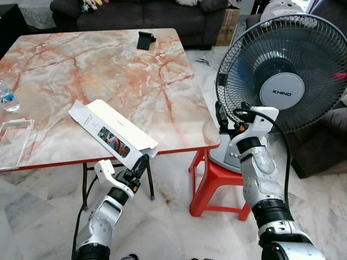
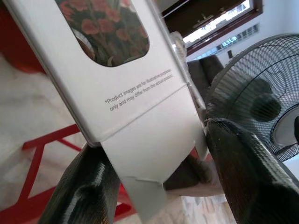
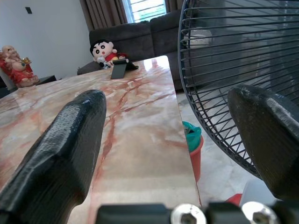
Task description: Picking trash to rubbish bin
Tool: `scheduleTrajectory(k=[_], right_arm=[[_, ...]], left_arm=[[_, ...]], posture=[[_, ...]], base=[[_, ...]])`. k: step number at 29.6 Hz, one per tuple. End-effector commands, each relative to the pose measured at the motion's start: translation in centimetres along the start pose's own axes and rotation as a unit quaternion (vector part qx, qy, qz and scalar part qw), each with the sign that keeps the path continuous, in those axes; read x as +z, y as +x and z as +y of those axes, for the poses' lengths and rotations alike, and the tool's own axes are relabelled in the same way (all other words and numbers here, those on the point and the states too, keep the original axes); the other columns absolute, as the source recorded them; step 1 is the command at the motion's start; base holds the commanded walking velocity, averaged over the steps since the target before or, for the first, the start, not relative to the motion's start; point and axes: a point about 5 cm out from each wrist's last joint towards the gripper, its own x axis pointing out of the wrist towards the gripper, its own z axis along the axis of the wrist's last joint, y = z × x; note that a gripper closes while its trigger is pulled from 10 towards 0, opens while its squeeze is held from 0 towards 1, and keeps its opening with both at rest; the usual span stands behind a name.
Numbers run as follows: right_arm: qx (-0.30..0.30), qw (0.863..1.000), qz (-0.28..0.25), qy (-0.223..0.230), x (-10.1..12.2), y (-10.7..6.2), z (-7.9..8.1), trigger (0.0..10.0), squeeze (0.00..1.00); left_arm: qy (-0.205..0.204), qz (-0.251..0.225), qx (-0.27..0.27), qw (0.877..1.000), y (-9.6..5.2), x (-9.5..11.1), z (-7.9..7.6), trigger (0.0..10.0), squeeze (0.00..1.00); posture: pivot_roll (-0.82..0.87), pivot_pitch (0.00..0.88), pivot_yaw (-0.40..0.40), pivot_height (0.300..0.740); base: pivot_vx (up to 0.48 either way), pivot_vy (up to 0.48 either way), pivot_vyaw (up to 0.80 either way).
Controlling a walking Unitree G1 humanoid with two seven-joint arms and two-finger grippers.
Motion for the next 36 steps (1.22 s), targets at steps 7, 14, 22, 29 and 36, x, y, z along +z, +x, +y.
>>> scheduleTrajectory(k=[7, 14, 22, 29, 36], right_arm=[[-0.006, 1.000, -0.009, 0.002, 0.4, 0.0, -0.3, 10.0, 0.00], [-0.004, 1.000, -0.008, 0.002, 0.4, 0.0, -0.2, 10.0, 0.00], [-0.003, 1.000, -0.008, 0.000, 0.4, 0.0, -0.3, 10.0, 0.00], [-0.002, 1.000, -0.006, 0.002, 0.3, 0.1, -0.2, 10.0, 0.00], [-0.002, 1.000, -0.006, 0.004, 0.2, 0.2, -0.1, 10.0, 0.00]], left_arm=[[-0.008, -0.010, -0.015, 1.000, 0.4, -0.1, -0.4, 0.0, 0.00], [-0.016, -0.027, -0.014, 0.999, 0.5, 0.2, -0.3, 0.0, 0.00], [-0.019, -0.043, -0.009, 0.999, 0.7, 0.5, -0.4, 0.0, 0.00], [0.002, -0.051, -0.011, 0.999, 1.2, 0.9, -1.1, 0.0, 0.00], [0.119, -0.028, 0.000, 0.992, 1.9, 1.3, -2.2, 0.0, 0.00]], posture=[[-0.03, 0.101, -0.049, 0.740], [-0.03, 0.096, -0.048, 0.740], [-0.03, 0.069, -0.044, 0.740], [-0.03, 0.052, -0.041, 0.740], [-0.02, 0.038, -0.036, 0.740]], base=[[0.000, 0.000, 0.00], [0.000, 0.000, 0.00], [0.000, 0.000, 0.00], [0.000, 0.000, 0.00], [0.000, 0.000, 0.00]])
